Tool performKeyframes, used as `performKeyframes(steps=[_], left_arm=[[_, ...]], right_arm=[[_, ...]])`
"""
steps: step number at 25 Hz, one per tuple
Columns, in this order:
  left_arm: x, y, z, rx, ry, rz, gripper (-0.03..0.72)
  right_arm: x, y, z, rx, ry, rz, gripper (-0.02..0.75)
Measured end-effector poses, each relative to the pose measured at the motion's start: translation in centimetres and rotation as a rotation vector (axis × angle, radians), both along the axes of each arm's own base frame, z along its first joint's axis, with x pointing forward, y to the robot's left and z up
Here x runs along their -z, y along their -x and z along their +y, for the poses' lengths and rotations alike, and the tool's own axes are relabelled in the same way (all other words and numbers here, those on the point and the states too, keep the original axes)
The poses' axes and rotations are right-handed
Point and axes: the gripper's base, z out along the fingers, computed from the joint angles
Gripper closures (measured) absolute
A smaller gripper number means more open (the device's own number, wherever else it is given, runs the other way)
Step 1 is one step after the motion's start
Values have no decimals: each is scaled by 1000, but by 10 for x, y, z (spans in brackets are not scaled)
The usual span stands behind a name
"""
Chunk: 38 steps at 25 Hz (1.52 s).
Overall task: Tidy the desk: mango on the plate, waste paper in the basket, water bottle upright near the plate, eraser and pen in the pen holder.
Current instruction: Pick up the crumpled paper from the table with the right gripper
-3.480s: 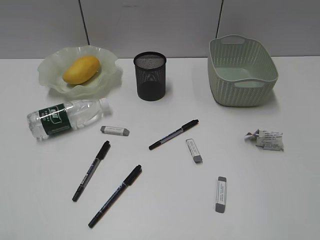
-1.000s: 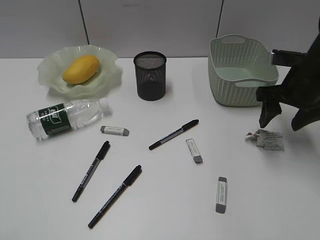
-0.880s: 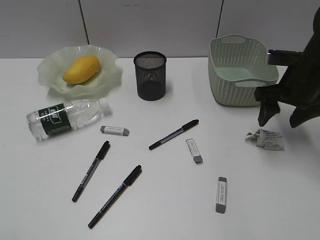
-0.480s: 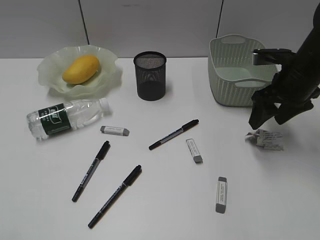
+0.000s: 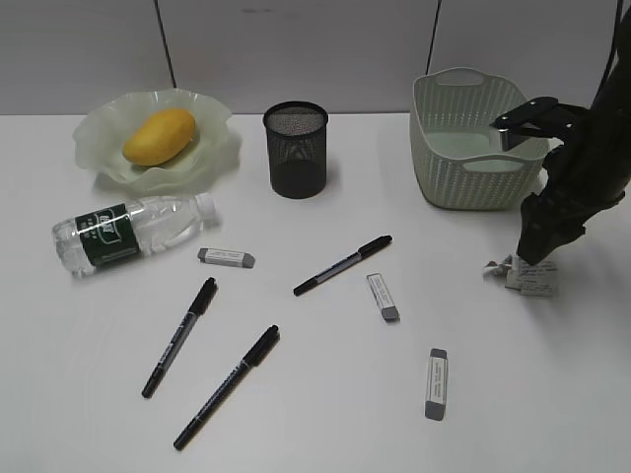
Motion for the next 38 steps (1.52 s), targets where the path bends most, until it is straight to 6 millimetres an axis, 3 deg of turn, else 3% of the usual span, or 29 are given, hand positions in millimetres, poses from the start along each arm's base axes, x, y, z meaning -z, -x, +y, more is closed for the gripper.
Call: performKeyframes(steps=[4, 14, 21, 24, 30, 34, 38], left_arm=[[0, 0, 0, 0, 0, 0, 190], [0, 0, 0, 0, 0, 0, 190], [0, 0, 0, -1, -2, 0, 190], [0, 0, 0, -2, -3, 0, 190], [0, 0, 0, -3, -4, 0, 190], [0, 0, 0, -3, -4, 0, 190], [0, 0, 1, -4, -5, 0, 190]], right_arm=[[2, -1, 0, -46, 4, -5, 172], [29, -10, 0, -76, 23, -12, 181], [48, -10, 0, -71, 21, 34, 253], [48, -10, 1, -71, 20, 37, 330], [48, -7, 0, -67, 22, 73, 682], [39, -2, 2, -1, 0, 124, 701], [8, 2, 7, 84, -57, 174, 701]])
